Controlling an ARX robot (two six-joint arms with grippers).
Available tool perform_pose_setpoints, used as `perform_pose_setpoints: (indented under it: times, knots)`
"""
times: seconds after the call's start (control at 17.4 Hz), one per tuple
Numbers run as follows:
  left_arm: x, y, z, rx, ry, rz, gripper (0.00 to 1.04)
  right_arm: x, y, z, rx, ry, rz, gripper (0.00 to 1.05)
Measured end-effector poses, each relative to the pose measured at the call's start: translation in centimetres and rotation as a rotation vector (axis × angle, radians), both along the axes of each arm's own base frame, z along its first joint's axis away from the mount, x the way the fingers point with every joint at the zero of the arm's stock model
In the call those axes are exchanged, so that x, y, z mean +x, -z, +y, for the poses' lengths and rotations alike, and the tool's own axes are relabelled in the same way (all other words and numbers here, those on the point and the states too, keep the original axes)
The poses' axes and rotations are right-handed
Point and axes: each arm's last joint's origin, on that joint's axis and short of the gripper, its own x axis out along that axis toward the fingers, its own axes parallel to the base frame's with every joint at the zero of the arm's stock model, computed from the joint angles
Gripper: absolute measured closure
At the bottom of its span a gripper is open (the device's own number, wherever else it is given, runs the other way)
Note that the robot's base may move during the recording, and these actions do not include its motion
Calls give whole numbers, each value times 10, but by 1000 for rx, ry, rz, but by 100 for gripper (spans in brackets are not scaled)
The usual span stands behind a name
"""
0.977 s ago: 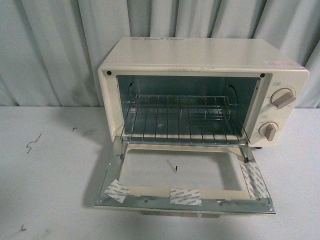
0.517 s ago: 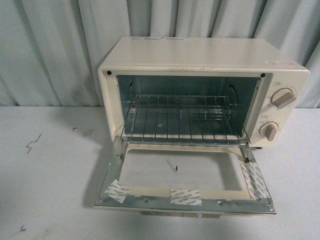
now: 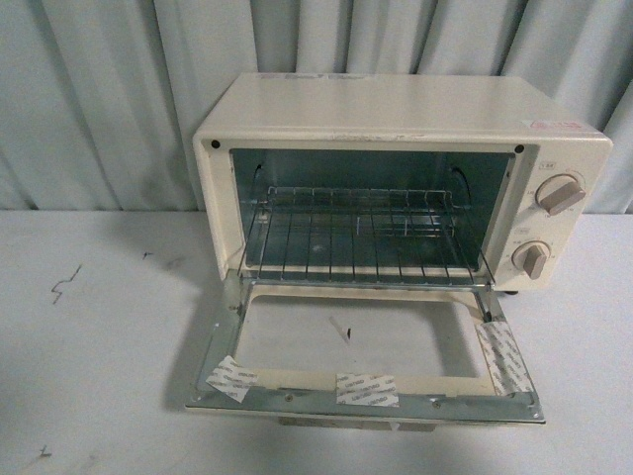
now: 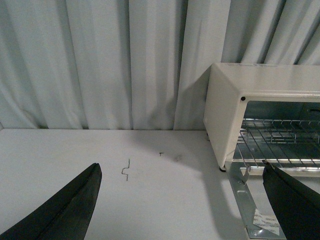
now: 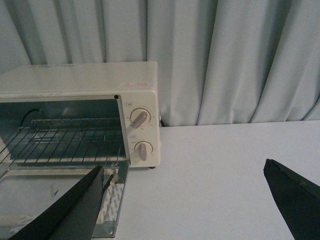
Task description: Open oven
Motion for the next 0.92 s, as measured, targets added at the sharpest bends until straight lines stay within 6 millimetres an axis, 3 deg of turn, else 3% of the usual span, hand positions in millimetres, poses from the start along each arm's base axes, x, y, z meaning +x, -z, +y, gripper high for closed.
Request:
perform_pose_setpoints:
  times: [0.92]
  knots:
    - [0, 0, 0, 0, 0, 0, 7, 0, 0, 0, 0, 0, 0, 6]
